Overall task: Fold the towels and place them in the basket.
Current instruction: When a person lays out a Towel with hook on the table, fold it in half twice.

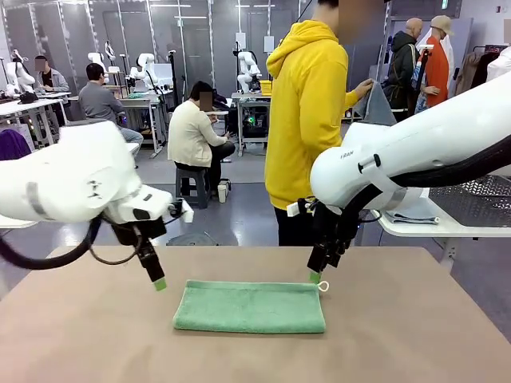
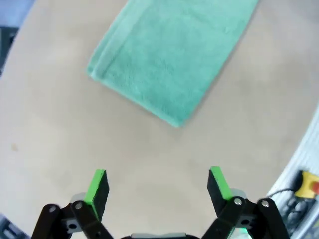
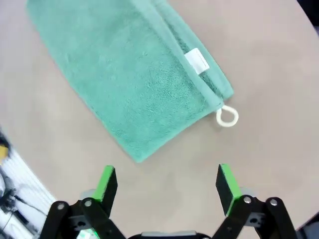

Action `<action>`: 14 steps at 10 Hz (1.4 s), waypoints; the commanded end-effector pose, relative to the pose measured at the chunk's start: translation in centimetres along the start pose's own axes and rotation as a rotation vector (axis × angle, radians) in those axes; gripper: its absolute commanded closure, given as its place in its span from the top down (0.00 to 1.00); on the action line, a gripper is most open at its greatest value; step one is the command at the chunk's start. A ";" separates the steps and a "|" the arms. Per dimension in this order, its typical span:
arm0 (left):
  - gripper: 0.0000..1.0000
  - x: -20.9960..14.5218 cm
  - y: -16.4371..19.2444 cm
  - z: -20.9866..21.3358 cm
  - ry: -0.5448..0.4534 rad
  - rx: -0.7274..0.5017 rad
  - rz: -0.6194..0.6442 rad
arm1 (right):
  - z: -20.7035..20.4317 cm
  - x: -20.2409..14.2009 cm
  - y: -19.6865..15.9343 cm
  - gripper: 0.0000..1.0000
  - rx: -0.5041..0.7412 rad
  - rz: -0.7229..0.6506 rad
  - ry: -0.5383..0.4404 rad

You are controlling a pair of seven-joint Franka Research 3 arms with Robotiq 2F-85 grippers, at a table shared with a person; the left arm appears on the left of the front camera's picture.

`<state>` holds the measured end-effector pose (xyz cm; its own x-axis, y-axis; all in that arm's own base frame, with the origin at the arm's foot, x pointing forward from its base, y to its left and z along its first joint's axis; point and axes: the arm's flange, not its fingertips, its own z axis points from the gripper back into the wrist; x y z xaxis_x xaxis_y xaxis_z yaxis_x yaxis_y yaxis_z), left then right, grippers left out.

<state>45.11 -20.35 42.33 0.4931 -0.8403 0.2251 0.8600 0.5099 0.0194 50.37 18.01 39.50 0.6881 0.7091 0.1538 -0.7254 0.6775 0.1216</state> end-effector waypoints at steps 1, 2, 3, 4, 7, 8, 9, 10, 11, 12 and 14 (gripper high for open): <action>1.00 -4.0 -1.7 2.0 -0.048 -0.031 0.149 | -0.9 -0.9 0.8 1.00 0.035 -0.168 -0.062; 1.00 -5.8 -2.0 2.8 -0.041 -0.022 0.198 | -1.7 -1.0 0.3 1.00 0.007 -0.287 -0.059; 1.00 -7.8 -2.7 3.8 -0.038 0.015 0.217 | -2.2 -1.1 0.0 1.00 0.004 -0.385 -0.072; 1.00 -9.1 -2.9 4.3 -0.031 0.051 0.215 | -2.8 -0.9 -0.5 1.00 -0.014 -0.505 -0.054; 1.00 -9.5 -2.0 4.3 -0.052 0.030 0.207 | -2.0 -1.4 -0.6 1.00 0.019 -0.376 -0.049; 1.00 -9.5 -2.0 4.3 -0.052 0.030 0.207 | -2.0 -1.4 -0.6 1.00 0.019 -0.376 -0.049; 1.00 -9.5 -2.0 4.3 -0.052 0.030 0.207 | -2.0 -1.4 -0.6 1.00 0.019 -0.376 -0.049; 1.00 -9.5 -2.0 4.3 -0.052 0.030 0.207 | -2.0 -1.4 -0.6 1.00 0.019 -0.376 -0.049; 1.00 -9.5 -2.0 4.3 -0.052 0.030 0.207 | -2.2 -1.1 -0.6 1.00 0.017 -0.401 -0.046; 1.00 -9.5 -2.0 4.3 -0.052 0.030 0.207 | -2.8 -0.8 -0.6 1.00 0.035 -0.439 -0.056; 1.00 -9.5 -2.0 4.3 -0.052 0.030 0.207 | -4.6 -0.2 -0.5 1.00 -0.033 -0.577 -0.012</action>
<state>37.68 -12.41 44.12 0.6389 -0.7171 0.2785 0.7485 0.6630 -0.0101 50.20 17.37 35.62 0.9462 0.3078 0.1001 -0.3221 0.9256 0.1986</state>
